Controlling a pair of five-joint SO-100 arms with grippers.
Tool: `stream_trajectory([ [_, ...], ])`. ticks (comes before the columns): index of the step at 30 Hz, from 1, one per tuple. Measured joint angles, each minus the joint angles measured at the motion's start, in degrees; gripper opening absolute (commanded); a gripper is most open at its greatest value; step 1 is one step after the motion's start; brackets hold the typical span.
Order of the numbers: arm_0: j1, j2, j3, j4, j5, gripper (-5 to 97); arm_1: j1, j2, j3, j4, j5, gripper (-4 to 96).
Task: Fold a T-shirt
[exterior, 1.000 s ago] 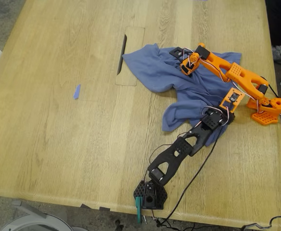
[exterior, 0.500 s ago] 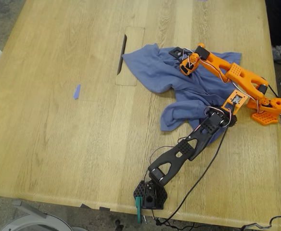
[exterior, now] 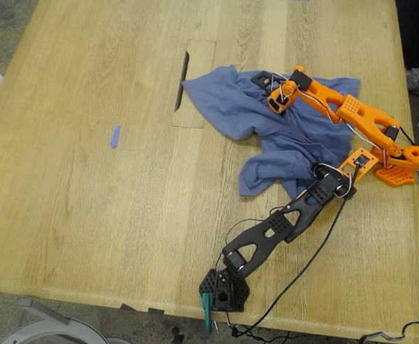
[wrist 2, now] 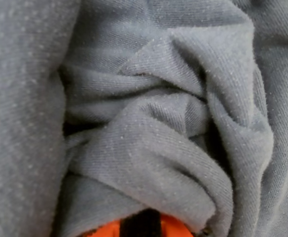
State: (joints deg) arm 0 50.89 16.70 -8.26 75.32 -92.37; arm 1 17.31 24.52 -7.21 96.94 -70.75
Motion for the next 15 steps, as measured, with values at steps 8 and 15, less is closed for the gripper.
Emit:
stream_trajectory([
  [8, 0.26, 0.00, 2.20, -6.06, 3.08, 56, -0.62, 0.00, 0.00, 0.00, 0.09, -0.2],
  [15, -0.70, -1.76, 1.14, -8.44, 5.36, 58, -0.97, 0.00, 0.00, 0.00, 0.18, -0.2],
])
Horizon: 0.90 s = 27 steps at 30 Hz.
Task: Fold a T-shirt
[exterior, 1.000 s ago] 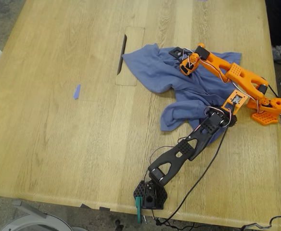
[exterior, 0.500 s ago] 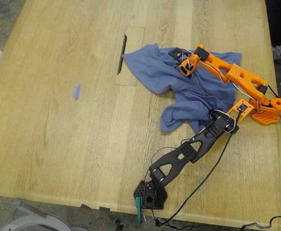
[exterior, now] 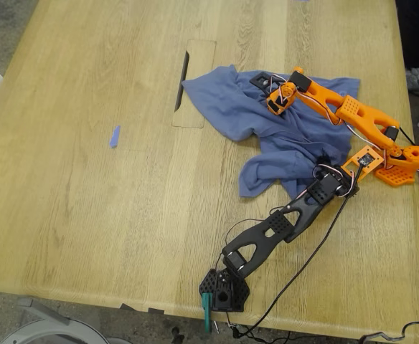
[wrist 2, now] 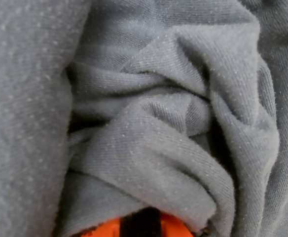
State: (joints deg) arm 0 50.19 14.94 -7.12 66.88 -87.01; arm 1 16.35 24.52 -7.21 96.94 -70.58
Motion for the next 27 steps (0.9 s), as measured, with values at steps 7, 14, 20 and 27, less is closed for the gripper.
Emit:
stream_trajectory([
  [7, -1.85, -6.24, -6.33, 0.00, 3.96, 60, -0.18, 0.00, 0.00, 0.00, 0.00, -0.2],
  [14, -2.29, -6.42, -6.68, 1.49, 9.76, 61, -0.44, 0.00, 0.00, 0.00, 0.00, -0.2],
  [20, -3.69, -7.73, -8.00, 4.13, 13.45, 60, -1.05, 1.49, 0.00, 0.00, 0.00, -0.2],
  [27, -4.83, -9.14, -9.58, 6.68, 14.85, 55, -1.58, 1.85, 0.00, 0.00, 0.35, -0.2],
])
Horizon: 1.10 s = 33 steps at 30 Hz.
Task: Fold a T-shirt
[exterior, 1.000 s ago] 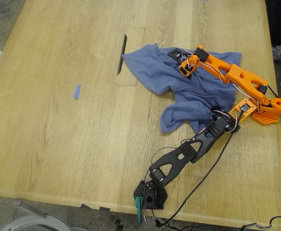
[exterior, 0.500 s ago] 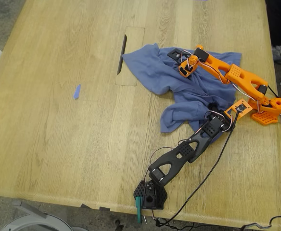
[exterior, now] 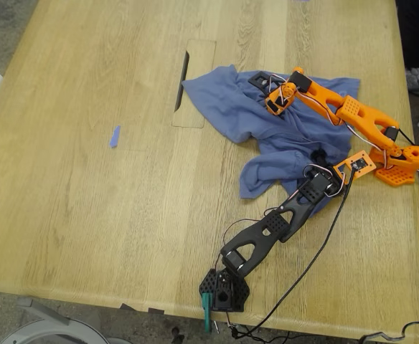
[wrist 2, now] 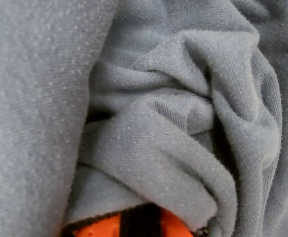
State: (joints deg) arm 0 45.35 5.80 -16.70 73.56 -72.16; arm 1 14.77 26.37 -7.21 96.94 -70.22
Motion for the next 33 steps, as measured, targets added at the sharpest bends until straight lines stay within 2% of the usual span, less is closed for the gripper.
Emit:
stream_trajectory([
  [12, -2.02, -0.44, -0.26, 1.14, 4.13, 34, 0.00, 0.09, 0.00, 0.00, 0.09, -0.2],
  [23, -4.48, -1.41, -0.35, 1.93, 4.92, 17, 0.00, 0.09, 0.00, 0.00, 0.09, -0.2],
  [29, -5.71, -1.67, -0.35, 3.16, 5.10, 13, 0.00, 0.09, 0.00, 0.00, 0.09, -0.2],
  [33, -6.86, -1.67, -0.44, 4.48, 5.10, 5, 0.00, 0.09, 0.00, 0.00, 0.09, -0.2],
])
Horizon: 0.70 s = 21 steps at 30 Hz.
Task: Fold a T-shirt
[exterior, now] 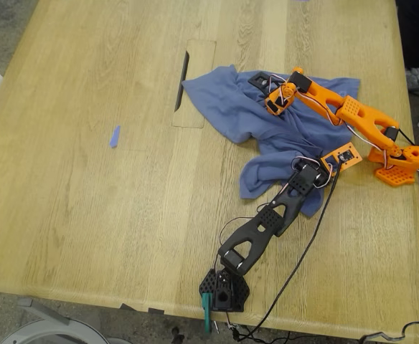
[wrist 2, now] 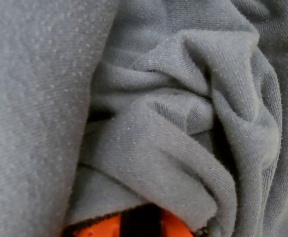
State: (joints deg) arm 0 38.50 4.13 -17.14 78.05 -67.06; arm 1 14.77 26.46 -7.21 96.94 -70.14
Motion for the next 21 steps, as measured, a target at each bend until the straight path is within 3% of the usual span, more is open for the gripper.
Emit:
stream_trajectory([
  [3, -1.05, 0.00, 0.00, 1.49, 0.00, 0, 0.00, 0.00, 0.00, 0.00, 0.00, -0.2],
  [21, -4.13, 6.42, 0.00, 12.74, -3.78, 0, 1.32, 3.96, 0.00, 0.00, 0.09, -0.2],
])
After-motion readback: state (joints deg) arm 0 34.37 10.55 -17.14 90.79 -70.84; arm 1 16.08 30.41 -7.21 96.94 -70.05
